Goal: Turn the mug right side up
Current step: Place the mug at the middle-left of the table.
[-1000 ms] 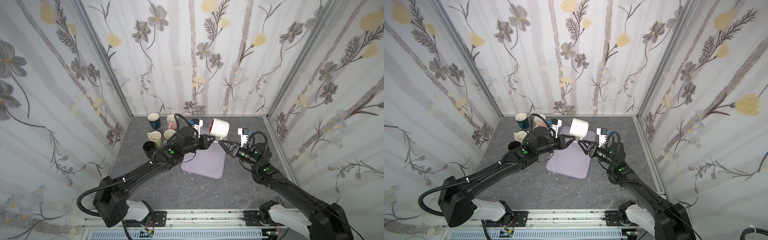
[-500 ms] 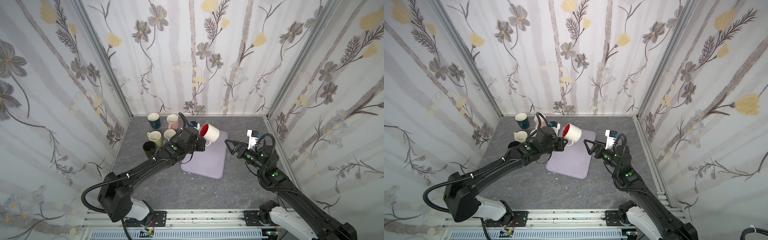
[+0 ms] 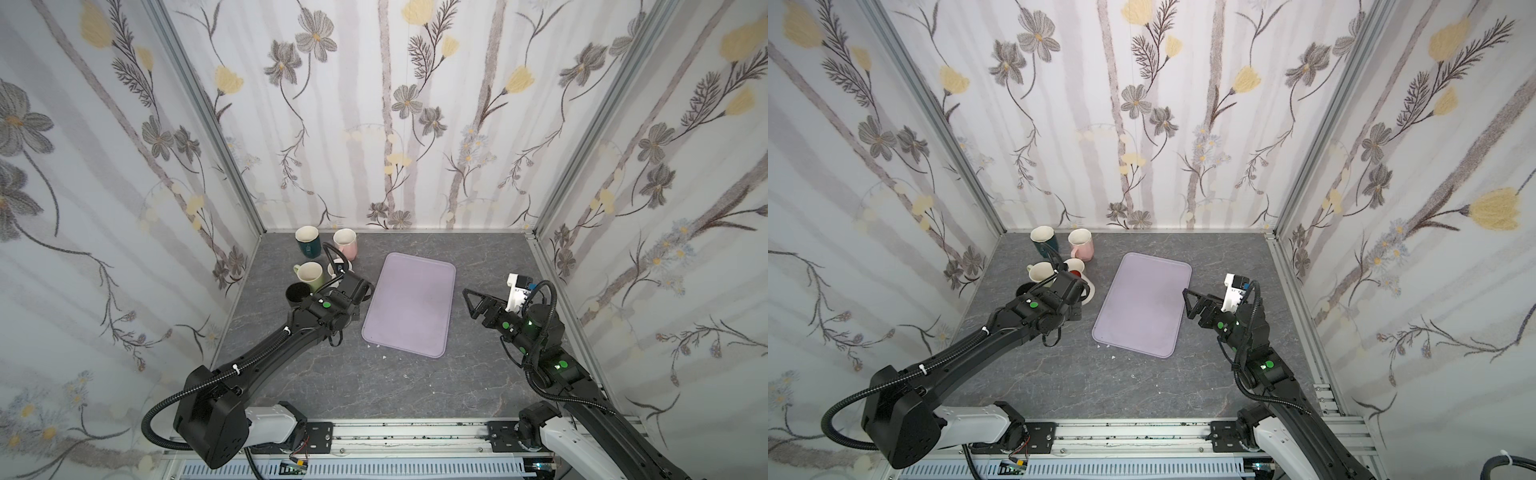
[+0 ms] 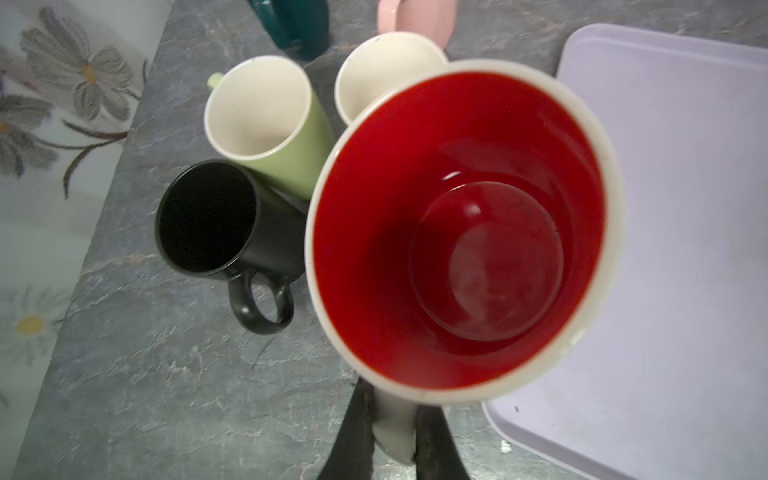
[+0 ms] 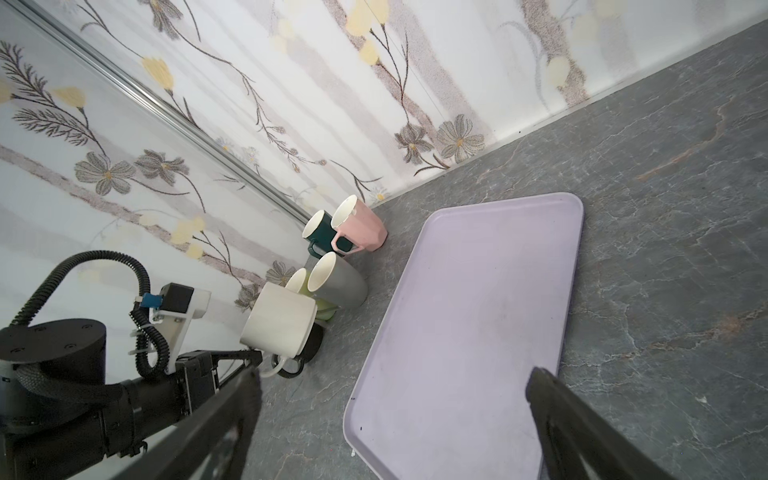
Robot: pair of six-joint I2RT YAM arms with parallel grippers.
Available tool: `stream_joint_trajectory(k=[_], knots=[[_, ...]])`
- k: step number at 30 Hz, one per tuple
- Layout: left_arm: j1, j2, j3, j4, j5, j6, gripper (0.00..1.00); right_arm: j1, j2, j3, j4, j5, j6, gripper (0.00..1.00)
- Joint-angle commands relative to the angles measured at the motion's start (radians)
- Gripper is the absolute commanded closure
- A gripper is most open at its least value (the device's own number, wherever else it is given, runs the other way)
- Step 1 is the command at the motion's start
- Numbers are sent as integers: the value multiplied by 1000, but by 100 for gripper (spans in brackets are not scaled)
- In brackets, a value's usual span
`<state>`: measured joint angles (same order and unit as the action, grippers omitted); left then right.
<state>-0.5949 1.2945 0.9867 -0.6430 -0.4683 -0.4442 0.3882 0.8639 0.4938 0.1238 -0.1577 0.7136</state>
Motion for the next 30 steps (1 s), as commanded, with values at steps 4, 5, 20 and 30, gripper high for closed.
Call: stream_joint_trajectory(k=[4,5,20,30], knots=[[89,-7,-58,72,-50,-47,100,-21,-39,-2,-78,-22,-28,0],[94,3,-57,83,-59,-44,100,-25,-62,-6,-96,-14,-32,0],[111,319,56,147,-47,-20,100,-78,-347,-99,-279,2,-5,0],[58,485,175,152,-47,-20,100,-86,-367,-99,-323,15,-12,0]])
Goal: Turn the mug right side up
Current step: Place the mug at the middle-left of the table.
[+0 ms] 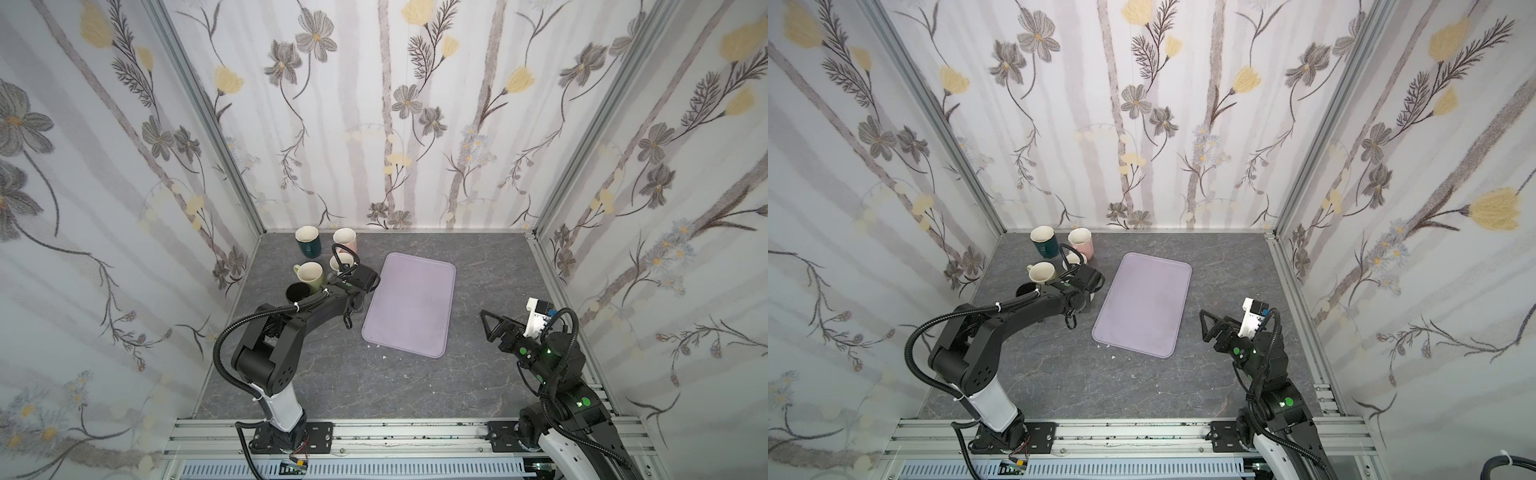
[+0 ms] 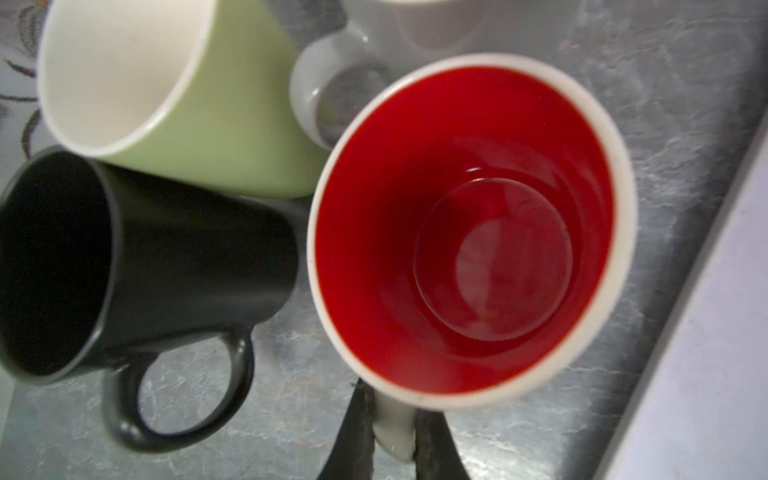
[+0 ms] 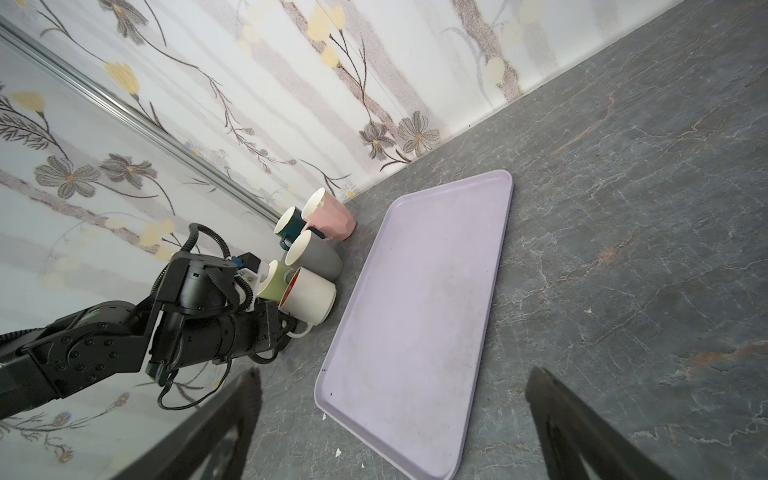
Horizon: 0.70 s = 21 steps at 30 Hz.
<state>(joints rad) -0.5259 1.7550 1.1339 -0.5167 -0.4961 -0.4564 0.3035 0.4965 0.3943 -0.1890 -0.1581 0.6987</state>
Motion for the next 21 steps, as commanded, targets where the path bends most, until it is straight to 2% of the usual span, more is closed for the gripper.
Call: stream_joint_trajectory(k=[1,9,17,18,19,21], knots=[[-17,37,39,22,-25,-10,100,-1,1,1,-11,17,3,0],[-26,86,94,-26,-60,-8,100,-7,20,-1,-10,23,-1,0],[-28,81,67,-63,-127,-10,100,-13,33,-6,-12,30,-13,0],[-28,84,64,-61,-124,-9,94,-14,36,-5,-11,29,-17,0],[-29,86,64,-62,-122,-8,81,-15,39,-6,-11,31,-20,0],[-32,83,61,-60,-119,-8,71,-18,49,-3,-10,32,-27,0]])
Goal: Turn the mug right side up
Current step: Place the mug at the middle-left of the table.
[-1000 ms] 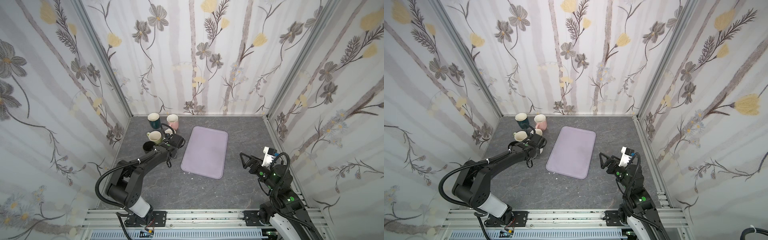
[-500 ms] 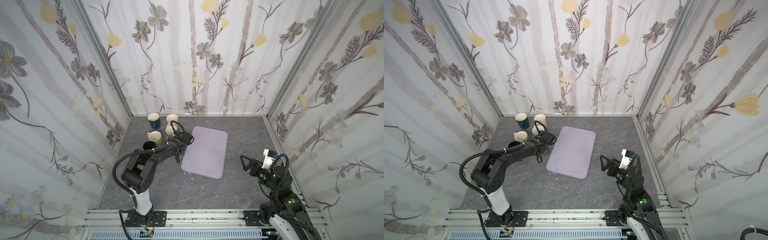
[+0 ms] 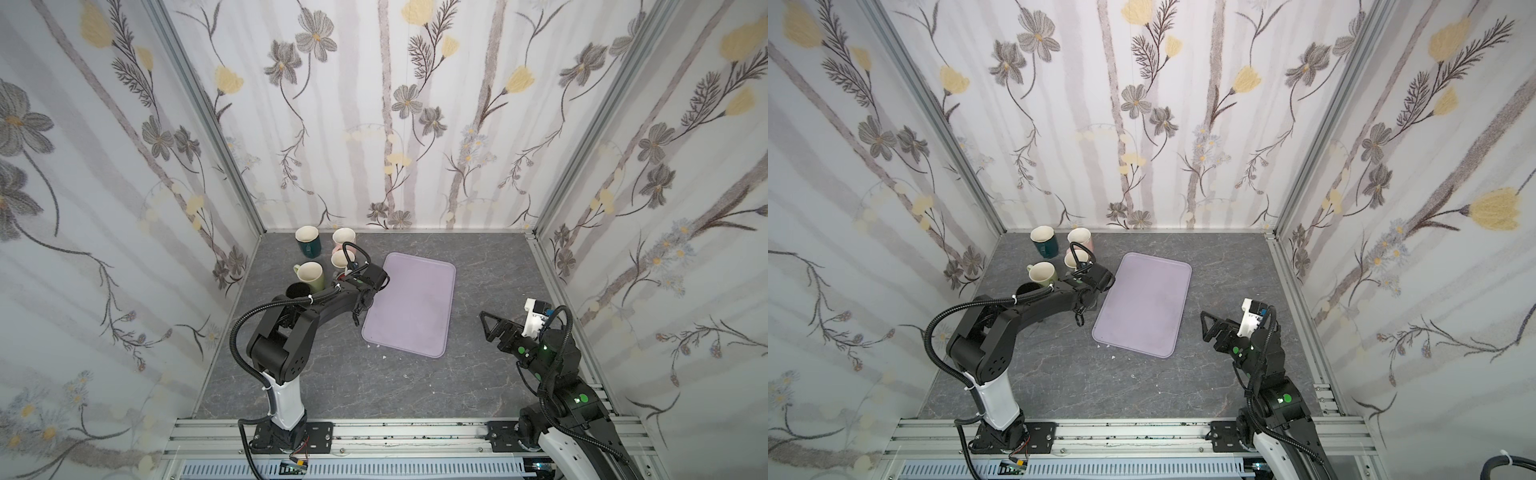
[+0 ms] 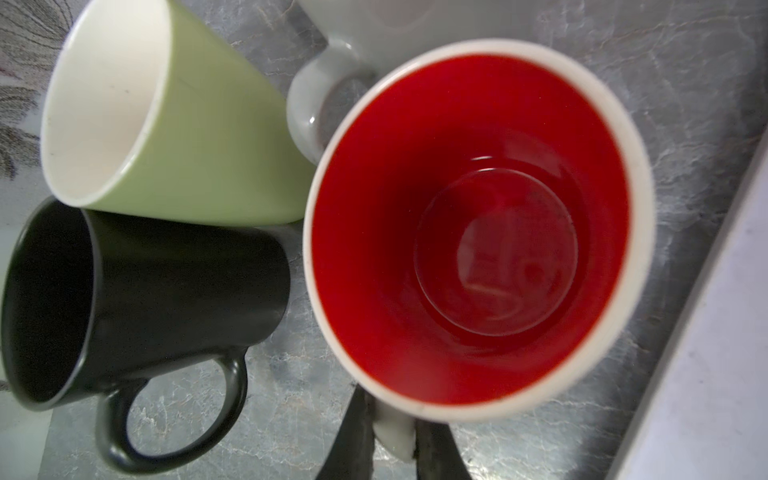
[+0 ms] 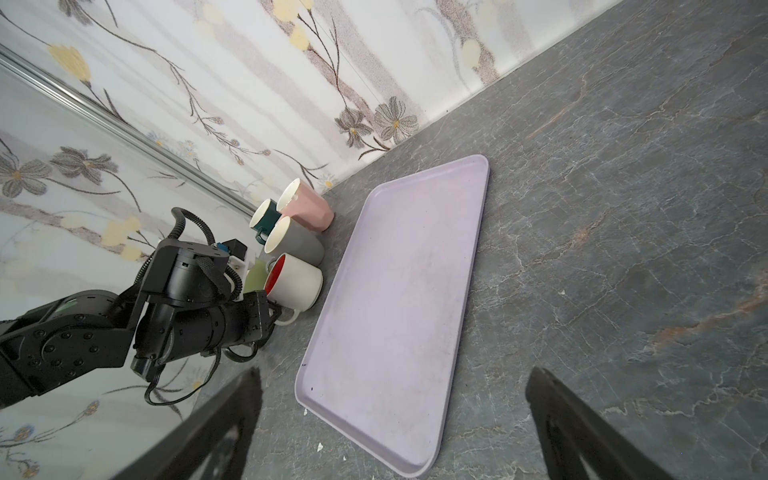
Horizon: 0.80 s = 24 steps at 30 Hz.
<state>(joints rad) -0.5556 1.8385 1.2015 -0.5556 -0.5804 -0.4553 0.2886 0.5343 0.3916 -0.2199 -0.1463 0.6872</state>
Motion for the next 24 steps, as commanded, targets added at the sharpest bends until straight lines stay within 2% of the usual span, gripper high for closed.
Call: stream_joint_trajectory(k=[1,3,5,6,19,22,24], knots=[[-3,-5,-8,-17,-31,-10,61,-4,13,2,20,20,-17,0],[-8,-25,-17,-9,-30,-12,36,-7,17,5,20,24,-21,0],[-12,-47,-27,-1,-39,-12,17,-9,19,6,19,29,-24,0],[-13,-60,-31,-1,-40,-14,1,-10,19,6,21,29,-26,0],[-16,-203,-82,21,-12,-21,0,-23,44,29,24,55,-58,0],[-13,-278,-123,43,-14,-24,0,-29,48,42,25,103,-64,0],[4,-355,-170,75,-19,-17,0,-34,49,55,31,179,-73,0]])
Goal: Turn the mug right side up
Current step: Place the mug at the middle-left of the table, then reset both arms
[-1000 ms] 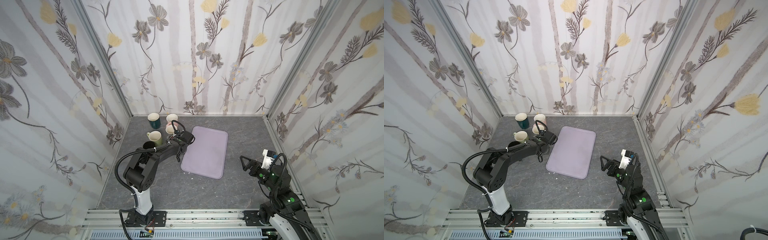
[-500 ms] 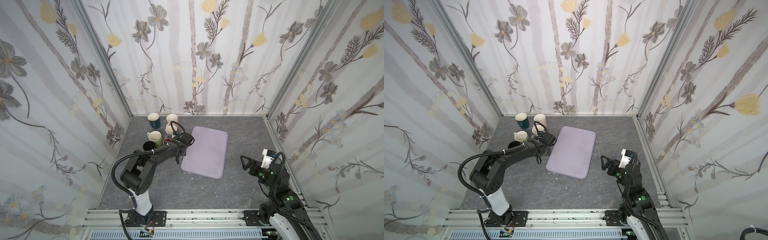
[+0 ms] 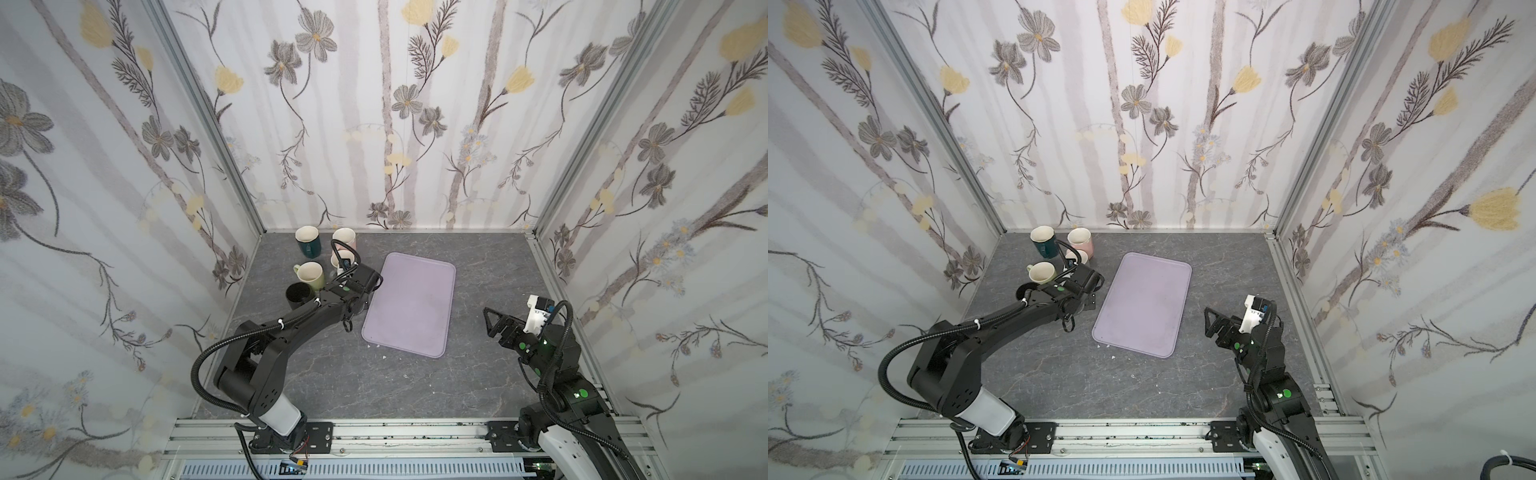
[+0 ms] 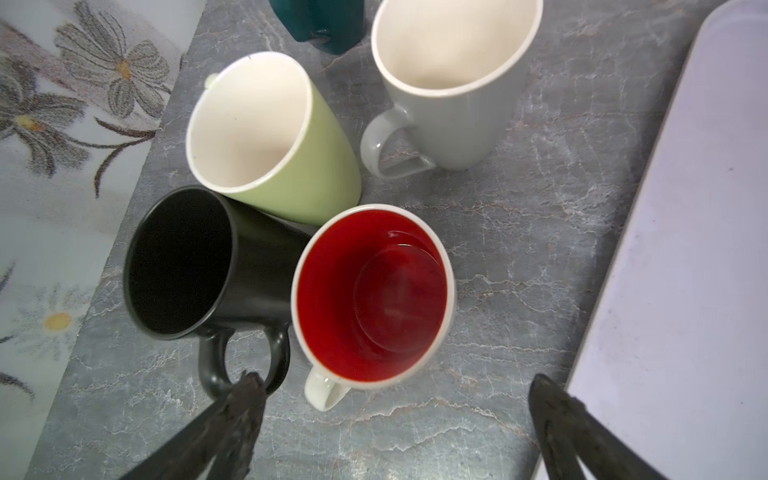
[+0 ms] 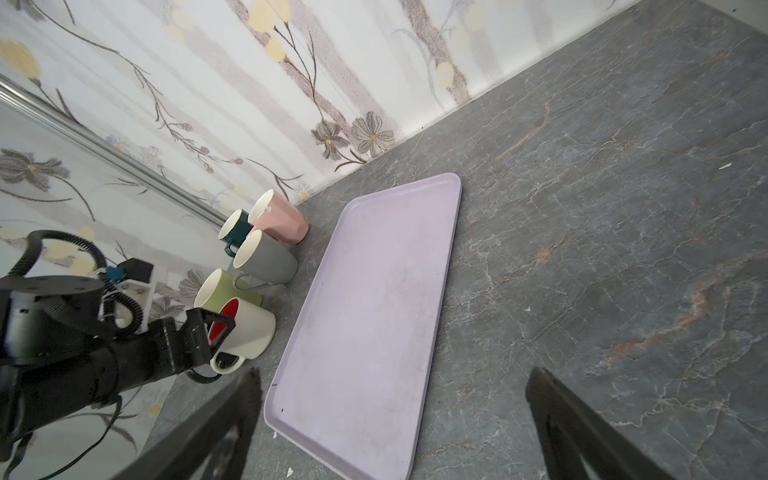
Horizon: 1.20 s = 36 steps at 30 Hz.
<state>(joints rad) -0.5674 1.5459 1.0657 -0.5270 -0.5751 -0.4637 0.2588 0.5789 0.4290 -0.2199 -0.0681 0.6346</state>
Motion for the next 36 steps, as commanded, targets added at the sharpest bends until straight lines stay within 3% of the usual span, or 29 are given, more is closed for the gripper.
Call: stream_joint_trajectory(k=[1,6,8,14,19,27,36], knots=[[33,-105,-59,66,-20,-5,0,-5,1,22,37,142,-27,0],[206,-347,-228,206,63,50,0,-9,-20,-6,151,462,-83,0],[267,-411,-292,273,46,93,0,-10,-43,-57,245,575,-131,0],[373,-449,-381,362,-48,123,0,-19,-150,-222,484,755,-264,0],[394,-486,-476,447,-93,119,0,-45,-176,-262,501,789,-303,0],[454,-436,-595,734,65,238,0,-84,-116,-377,691,837,-347,0],[522,-307,-692,1125,273,368,0,-123,150,-447,985,830,-379,0]])
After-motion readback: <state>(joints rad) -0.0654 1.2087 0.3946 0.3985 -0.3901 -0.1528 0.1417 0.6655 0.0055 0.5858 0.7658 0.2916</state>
